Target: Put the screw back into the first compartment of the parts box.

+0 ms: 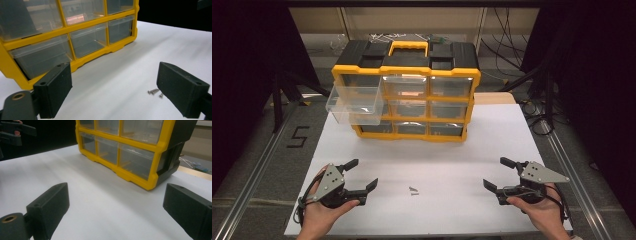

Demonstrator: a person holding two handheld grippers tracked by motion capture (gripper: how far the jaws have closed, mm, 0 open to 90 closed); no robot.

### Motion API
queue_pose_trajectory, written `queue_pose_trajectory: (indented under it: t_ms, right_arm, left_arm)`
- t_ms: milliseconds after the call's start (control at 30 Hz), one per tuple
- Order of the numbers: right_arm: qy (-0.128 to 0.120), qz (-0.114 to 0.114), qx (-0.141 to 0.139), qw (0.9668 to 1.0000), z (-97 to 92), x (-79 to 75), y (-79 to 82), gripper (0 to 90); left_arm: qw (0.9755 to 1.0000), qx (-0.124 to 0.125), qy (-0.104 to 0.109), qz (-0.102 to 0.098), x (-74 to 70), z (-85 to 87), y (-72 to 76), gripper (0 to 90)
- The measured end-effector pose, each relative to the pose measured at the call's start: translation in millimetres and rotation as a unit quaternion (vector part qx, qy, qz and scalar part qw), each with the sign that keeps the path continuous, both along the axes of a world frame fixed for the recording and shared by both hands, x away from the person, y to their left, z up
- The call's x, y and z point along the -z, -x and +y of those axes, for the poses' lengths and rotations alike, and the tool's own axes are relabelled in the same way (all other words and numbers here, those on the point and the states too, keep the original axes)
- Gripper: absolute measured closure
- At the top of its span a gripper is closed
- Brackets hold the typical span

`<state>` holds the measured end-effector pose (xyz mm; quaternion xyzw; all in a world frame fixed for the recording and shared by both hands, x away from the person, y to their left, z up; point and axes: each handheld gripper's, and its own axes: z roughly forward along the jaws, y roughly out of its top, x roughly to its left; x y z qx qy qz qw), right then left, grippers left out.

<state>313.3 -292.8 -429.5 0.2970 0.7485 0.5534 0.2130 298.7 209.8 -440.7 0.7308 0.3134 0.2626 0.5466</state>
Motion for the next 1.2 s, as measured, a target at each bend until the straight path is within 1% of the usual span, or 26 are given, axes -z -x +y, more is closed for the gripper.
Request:
queue_pose_trajectory:
  t_ms: [67, 100, 200, 233, 333, 367, 433, 467, 500, 533, 567, 600, 667, 700, 733, 767, 800, 833, 867, 900, 967, 1000, 1033, 1067, 1167, 1200]
  right_arm:
    - [0.003, -0.007, -0.001, 1.0, -0.7, 0.0, -1.0, 7.7]
    - [0.003, -0.002, -0.001, 1.0, -0.5, -0.1, -0.6, 7.7]
    - [0.008, 0.008, -0.001, 0.9999, -0.2, -0.7, 0.5, 7.9]
    - [0.005, 0.006, -0.001, 1.0, 0.2, -0.5, 0.4, 8.0]
    - [0.006, 0.005, -0.001, 1.0, 0.3, -0.5, 0.5, 8.1]
    - [0.007, 0.005, -0.001, 1.0, 0.1, -0.3, 0.3, 8.2]
    - [0.004, 0.002, -0.003, 1.0, 0.3, 0.4, -0.6, 8.4]
    - [0.002, 0.007, -0.004, 1.0, 0.6, 0.5, -0.3, 8.4]
    - [0.009, 0.007, 0.0, 0.9999, -0.2, -0.2, 0.0, 8.4]
    - [0.011, -0.002, 0.0, 0.9999, -0.5, 0.0, -1.1, 8.5]
    - [0.011, -0.002, -0.001, 0.9999, -0.2, 0.1, -1.1, 8.6]
    - [0.011, -0.002, -0.001, 0.9999, -0.2, 0.1, -1.1, 8.6]
    - [0.006, -0.004, -0.004, 1.0, 0.8, 0.8, -1.6, 8.7]
    - [0.005, -0.005, -0.005, 1.0, 1.2, 1.1, -1.7, 8.8]
    - [0.02, 0.003, 0.0, 0.9998, -0.6, -0.6, -0.3, 8.9]
    - [0.02, 0.003, 0.0, 0.9998, -0.6, -0.6, -0.3, 8.9]
    - [0.005, -0.007, -0.006, 0.9999, 1.4, 1.5, -2.1, 9.0]
    - [0.004, -0.009, -0.008, 0.9999, 1.9, 1.7, -2.3, 9.1]
    - [0.006, -0.008, -0.008, 0.9999, 1.8, 1.6, -2.3, 9.2]
    - [0.016, -0.003, -0.006, 0.9998, 0.6, 0.4, -1.3, 9.3]
    - [0.013, -0.006, -0.005, 0.9999, 1.3, 1.0, -1.7, 9.4]
    - [0.014, -0.006, -0.005, 0.9999, 1.3, 1.2, -1.8, 9.5]
    - [0.014, -0.006, -0.005, 0.9999, 1.3, 1.2, -1.8, 9.5]
    - [0.013, 0.009, -0.009, 0.9998, 1.2, 0.9, -0.5, 9.7]
    - [0.014, 0.003, -0.01, 0.9998, 1.2, 1.1, -1.3, 9.9]
    - [0.014, 0.005, -0.009, 0.9998, 1.3, 1.0, -0.9, 9.9]
  left_arm:
    - [1.0, 0.004, -0.006, 0.001, -0.3, -1.1, -0.1, 13.2]
    - [1.0, 0.004, -0.006, 0.001, -0.3, -1.1, -0.1, 13.4]
    - [0.9996, 0.018, -0.022, -0.002, -3.2, -4.5, -0.8, 15.0]
    - [0.9991, 0.023, -0.035, -0.001, -4.9, -5.7, -0.9, 15.0]
    - [0.9984, 0.034, -0.045, 0.002, -5.7, -8.8, -1.9, 15.4]
    - [0.9965, 0.048, -0.067, 0.01, -7.1, -13.4, -2.9, 15.6]
    - [0.9952, 0.059, -0.075, 0.023, -6.5, -18.8, -3.5, 15.7]
    - [0.9935, 0.067, -0.09, 0.021, -7.0, -20.8, -4.5, 16.1]
    - [0.9919, 0.076, -0.099, 0.024, -7.1, -23.2, -5.3, 16.4]
    - [0.9919, 0.076, -0.099, 0.024, -7.1, -23.2, -5.3, 16.9]
    - [0.9895, 0.087, -0.111, 0.029, -6.8, -29.2, -6.5, 17.7]
    - [0.9895, 0.087, -0.111, 0.029, -6.8, -29.2, -6.5, 17.9]
    - [0.9858, 0.103, -0.127, 0.039, -7.1, -35.1, -8.7, 18.1]
    - [0.9802, 0.116, -0.154, 0.044, -8.3, -39.1, -11.2, 19.4]
    - [0.9802, 0.116, -0.154, 0.044, -8.3, -39.1, -11.2, 19.5]
    - [0.9778, 0.122, -0.164, 0.046, -8.4, -42.4, -12.3, 19.5]
    - [0.975, 0.131, -0.173, 0.05, -8.5, -46.0, -13.2, 20.5]
    - [0.9697, 0.145, -0.188, 0.058, -8.7, -51.8, -15.8, 20.8]
    - [0.9671, 0.152, -0.194, 0.063, -8.2, -55.4, -17.1, 20.8]
    - [0.9634, 0.158, -0.205, 0.068, -8.2, -58.6, -18.4, 20.8]
    - [0.9574, 0.17, -0.223, 0.066, -6.5, -65.2, -21.3, 21.9]
    - [0.9534, 0.176, -0.234, 0.072, -5.9, -68.9, -22.0, 22.4]
    - [0.9534, 0.176, -0.234, 0.072, -5.9, -68.9, -22.0, 22.7]
    - [0.9476, 0.187, -0.246, 0.08, -4.7, -74.1, -23.6, 23.4]
    - [0.9372, 0.204, -0.269, 0.088, -2.7, -81.7, -26.2, 24.8]
    - [0.935, 0.208, -0.271, 0.093, -1.7, -84.3, -26.9, 25.1]
